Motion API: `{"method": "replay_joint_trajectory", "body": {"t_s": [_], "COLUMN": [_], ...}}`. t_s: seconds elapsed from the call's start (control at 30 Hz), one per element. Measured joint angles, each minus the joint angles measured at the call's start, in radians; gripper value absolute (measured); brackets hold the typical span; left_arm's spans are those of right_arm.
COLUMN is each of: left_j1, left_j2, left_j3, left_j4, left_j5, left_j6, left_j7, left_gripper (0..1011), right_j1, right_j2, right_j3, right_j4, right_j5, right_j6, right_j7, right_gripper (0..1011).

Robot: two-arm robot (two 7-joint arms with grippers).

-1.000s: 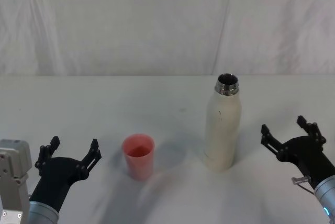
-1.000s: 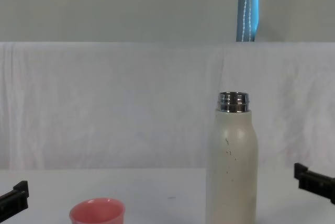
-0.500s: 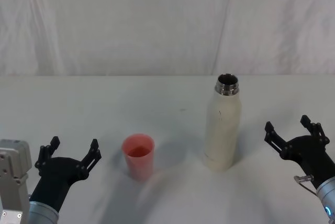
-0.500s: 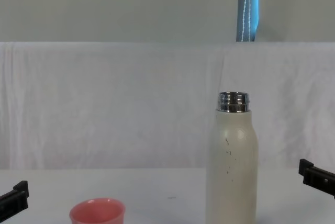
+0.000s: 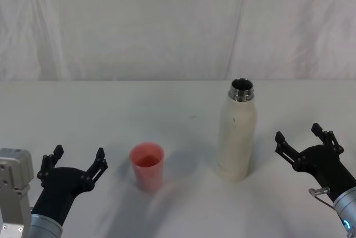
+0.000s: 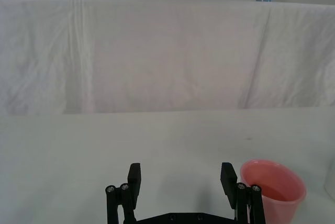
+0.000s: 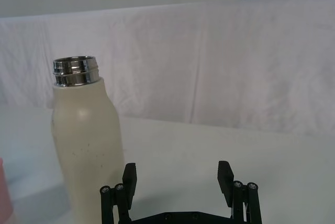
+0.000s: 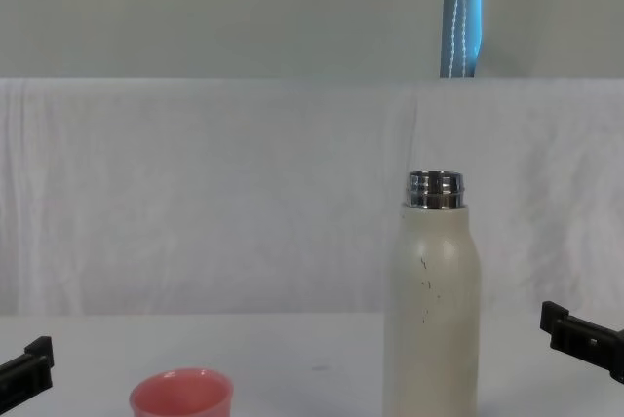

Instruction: Grasp the thermos with one hand and pour water into the cup lid.

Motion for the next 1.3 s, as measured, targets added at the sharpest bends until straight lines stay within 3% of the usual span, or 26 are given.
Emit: {"method": "replay_joint_trajectory", "body": {"t_s": [1.3], "left_j1": [0.0], "left_j2": [0.0], "left_j3": [0.0], "left_j4": [0.0], "left_j5": [0.0], "left_j6": [0.0], "left_j7": [0.0], "left_gripper": [1001], "right_j1": [-0.039], "right_j2": [0.026], "right_j3": [0.002], "right_j4": [-0.013], "right_j5": [0.003], "right_j6": [0.007], "right_j7": [-0.012], "right_gripper": [1000]}}
